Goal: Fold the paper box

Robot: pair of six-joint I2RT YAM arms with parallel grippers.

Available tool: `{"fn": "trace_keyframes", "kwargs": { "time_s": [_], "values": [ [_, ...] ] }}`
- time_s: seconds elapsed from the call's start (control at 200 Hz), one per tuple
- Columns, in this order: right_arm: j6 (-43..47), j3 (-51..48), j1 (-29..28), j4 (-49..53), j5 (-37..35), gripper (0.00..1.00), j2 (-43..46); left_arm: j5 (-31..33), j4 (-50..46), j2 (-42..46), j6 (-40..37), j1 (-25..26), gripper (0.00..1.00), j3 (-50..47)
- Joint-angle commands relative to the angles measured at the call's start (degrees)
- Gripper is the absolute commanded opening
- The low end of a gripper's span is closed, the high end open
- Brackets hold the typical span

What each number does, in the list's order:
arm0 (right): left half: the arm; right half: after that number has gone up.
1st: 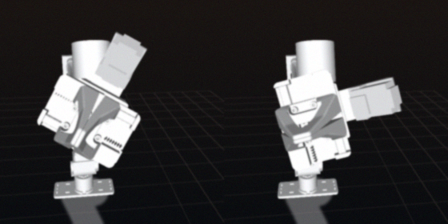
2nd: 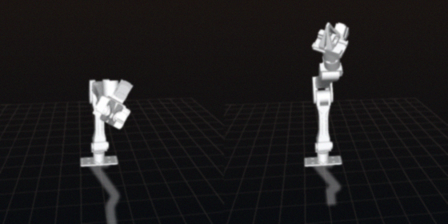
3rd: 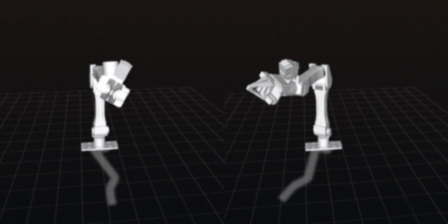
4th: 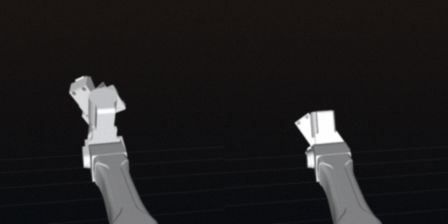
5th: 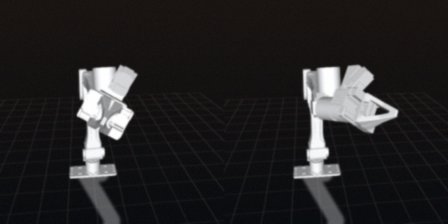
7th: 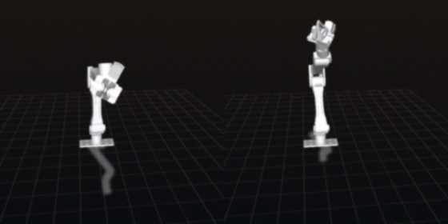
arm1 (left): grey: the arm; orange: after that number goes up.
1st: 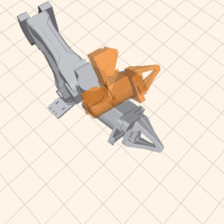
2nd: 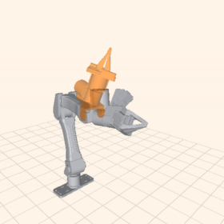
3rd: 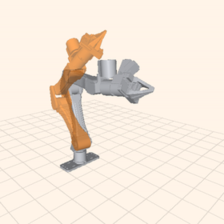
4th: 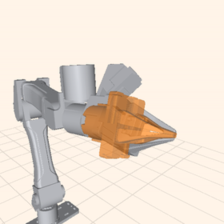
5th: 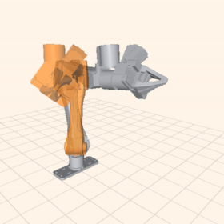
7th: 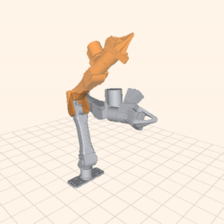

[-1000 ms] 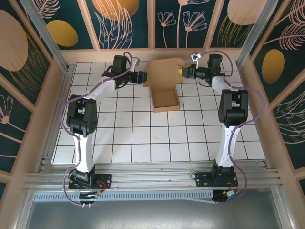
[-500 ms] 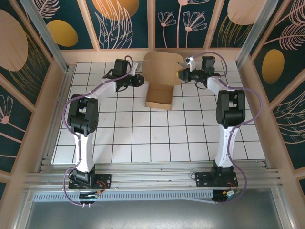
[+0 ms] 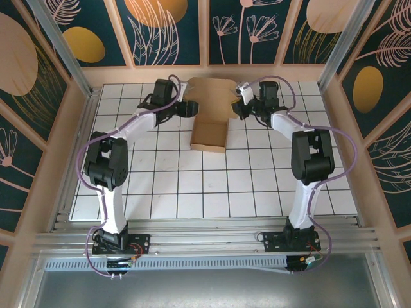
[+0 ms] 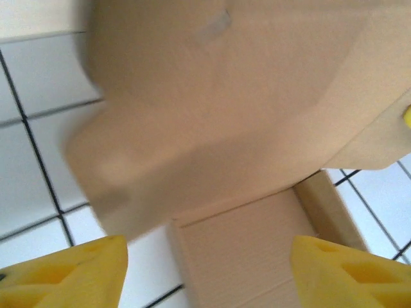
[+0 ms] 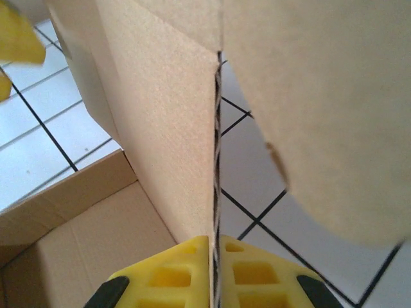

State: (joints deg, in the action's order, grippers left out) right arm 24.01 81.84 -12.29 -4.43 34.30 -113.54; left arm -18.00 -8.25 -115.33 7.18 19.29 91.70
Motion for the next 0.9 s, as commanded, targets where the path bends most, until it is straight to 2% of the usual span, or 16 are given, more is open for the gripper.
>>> {"fn": "trace_keyframes", "kwargs": {
  "time_s": [0.0, 0.15, 0.27, 0.405, 0.576, 0.746, 0.816, 0.891],
  "values": [
    [9.89, 0.22, 0.65, 3.07, -0.83, 0.08, 2.57, -2.38, -5.64, 0.58, -6.29, -3.3, 0.73, 5.61],
    [12.11, 5.93, 1.52, 9.36, 3.75, 0.07, 0.25, -7.93, -12.54, -2.08, -15.22, -4.27, 0.78, 10.48],
    [11.01, 7.97, 1.42, 10.56, 6.84, 0.06, -1.57, -13.36, -16.01, -5.62, -19.41, -4.76, 0.77, 14.82],
    [10.23, 7.35, 1.0, 9.24, 6.48, 0.06, -2.12, -15.49, -16.56, -9.01, -19.21, -4.74, 0.69, 17.9],
    [10.04, 6.92, 0.96, 8.64, 6.3, 0.05, -2.22, -15.83, -13.56, -10.51, -17.79, -4.76, 0.65, 17.48],
    [10.25, 6.68, 0.99, 8.68, 7.02, 0.05, -2.39, -18.4, -8.81, -10.5, -16.29, -4.77, 0.48, 15.29],
    [10.22, 6.53, 0.97, 8.65, 7.74, 0.05, -2.39, -18.78, -7.15, -10.55, -16.18, -4.77, 0.48, 14.5],
    [10.27, 6.39, 1.0, 8.5, 7.89, 0.05, -2.21, -16.16, -6.7, -10.53, -16.91, -4.75, 0.56, 14.25]
  ]
}}
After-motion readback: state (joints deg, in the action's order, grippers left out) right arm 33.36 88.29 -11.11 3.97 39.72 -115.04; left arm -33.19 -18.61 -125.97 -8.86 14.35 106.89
